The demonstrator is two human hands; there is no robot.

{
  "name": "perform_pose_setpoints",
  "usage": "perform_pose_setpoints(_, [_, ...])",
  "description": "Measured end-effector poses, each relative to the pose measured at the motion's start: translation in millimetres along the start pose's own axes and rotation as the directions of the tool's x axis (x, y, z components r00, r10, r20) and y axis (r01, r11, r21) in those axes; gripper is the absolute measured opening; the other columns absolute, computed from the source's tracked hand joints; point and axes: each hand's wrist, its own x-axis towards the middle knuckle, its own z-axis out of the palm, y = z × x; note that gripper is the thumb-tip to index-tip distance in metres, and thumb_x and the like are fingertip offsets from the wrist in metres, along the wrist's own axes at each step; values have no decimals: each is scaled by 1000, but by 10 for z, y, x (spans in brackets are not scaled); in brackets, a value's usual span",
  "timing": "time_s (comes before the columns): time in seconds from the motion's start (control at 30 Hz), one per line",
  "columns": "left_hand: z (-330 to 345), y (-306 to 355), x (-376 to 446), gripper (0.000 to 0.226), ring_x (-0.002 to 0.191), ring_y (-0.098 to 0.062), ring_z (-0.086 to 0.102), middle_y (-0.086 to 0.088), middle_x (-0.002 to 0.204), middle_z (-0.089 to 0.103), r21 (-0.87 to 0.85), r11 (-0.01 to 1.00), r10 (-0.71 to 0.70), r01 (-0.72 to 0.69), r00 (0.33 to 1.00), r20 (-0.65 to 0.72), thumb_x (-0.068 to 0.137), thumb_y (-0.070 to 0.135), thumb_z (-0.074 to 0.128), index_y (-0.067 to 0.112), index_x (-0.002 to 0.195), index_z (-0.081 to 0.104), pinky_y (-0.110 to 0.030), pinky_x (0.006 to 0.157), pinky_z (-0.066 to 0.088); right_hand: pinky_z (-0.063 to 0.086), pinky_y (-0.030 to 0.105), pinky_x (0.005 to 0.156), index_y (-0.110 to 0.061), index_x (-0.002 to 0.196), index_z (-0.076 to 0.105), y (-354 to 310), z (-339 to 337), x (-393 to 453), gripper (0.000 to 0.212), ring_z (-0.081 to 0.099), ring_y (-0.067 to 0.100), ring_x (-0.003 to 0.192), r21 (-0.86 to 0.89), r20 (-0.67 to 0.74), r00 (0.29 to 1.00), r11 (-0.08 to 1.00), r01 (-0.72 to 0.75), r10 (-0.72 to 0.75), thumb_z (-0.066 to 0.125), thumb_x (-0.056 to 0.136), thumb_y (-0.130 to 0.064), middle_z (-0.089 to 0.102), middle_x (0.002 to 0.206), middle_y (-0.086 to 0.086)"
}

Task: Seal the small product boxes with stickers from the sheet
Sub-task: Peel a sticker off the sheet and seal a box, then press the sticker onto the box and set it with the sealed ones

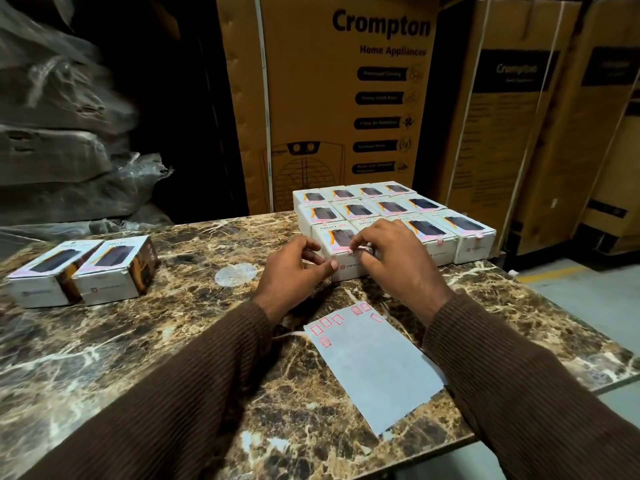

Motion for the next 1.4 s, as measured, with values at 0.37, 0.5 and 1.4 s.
perform_pose_setpoints(0.37, [-608,89,-473,22,94,-15,76,5,99,79,-69,997,39,-35,997,63,89,37,84,25,105,75,-51,89,63,52,39,82,-28,105,75,-366,-231,-100,17,60,14,100,-25,11,985,985,173,-173,61,95,-25,70,101,-10])
perform_pose_setpoints(0.5, [-1138,68,-830,12,92,-16,77,4,93,79,-41,997,66,-64,997,43,93,34,80,23,98,78,-52,90,62,56,39,75,-31,104,76,-840,-351,-103,16,64,11,87,49,144,953,964,261,-265,63,95,-32,73,95,-12])
perform_pose_setpoints(1.4, [-2789,-979,-771,42,98,-17,62,-9,122,73,484,846,-74,222,949,-306,101,29,68,10,138,64,-33,90,52,66,41,75,-23,104,80,-2803,1426,675,12,72,13,83,399,156,986,917,-17,-50,72,95,-26,77,99,-2])
